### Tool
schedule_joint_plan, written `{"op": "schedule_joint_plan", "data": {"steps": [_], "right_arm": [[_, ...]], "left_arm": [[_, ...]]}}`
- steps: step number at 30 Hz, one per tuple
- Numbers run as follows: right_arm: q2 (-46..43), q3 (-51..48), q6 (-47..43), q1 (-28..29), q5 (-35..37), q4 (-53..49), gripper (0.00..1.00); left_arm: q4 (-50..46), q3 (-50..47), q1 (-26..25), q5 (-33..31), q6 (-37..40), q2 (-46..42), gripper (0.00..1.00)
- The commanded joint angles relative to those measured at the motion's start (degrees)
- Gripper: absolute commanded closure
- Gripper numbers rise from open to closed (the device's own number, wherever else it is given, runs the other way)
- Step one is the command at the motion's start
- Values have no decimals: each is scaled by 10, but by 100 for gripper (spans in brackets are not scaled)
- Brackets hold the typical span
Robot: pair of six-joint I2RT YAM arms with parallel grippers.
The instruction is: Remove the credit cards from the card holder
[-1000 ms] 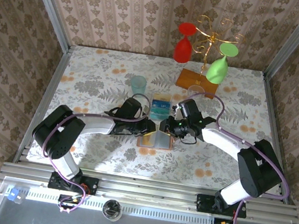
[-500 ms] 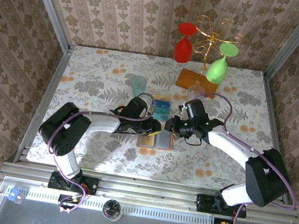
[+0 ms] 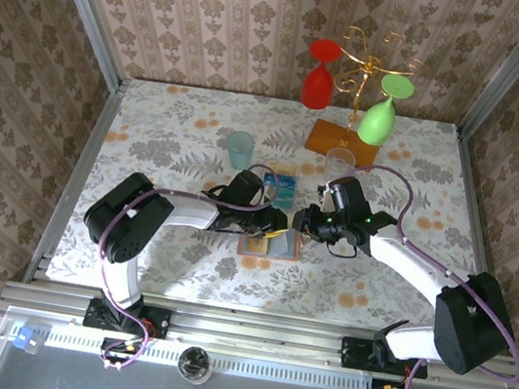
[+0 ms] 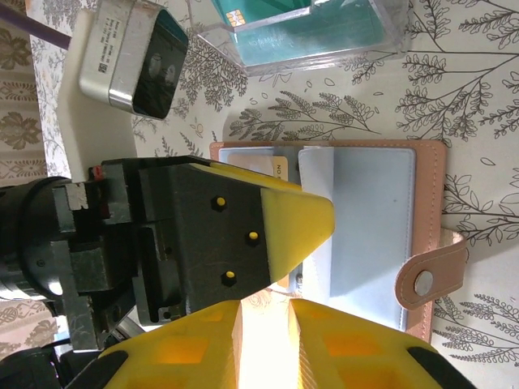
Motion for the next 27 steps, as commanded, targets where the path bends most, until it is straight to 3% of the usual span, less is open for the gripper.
{"op": "schedule_joint_plan", "data": {"steps": [1, 27], "right_arm": [[-6, -9, 1, -4, 3, -7, 77], [1, -6, 9, -4, -7, 3, 71]], "left_arm": [[18, 5, -2, 11, -9, -1, 69], [0, 23, 9, 16, 8, -18, 61]]}}
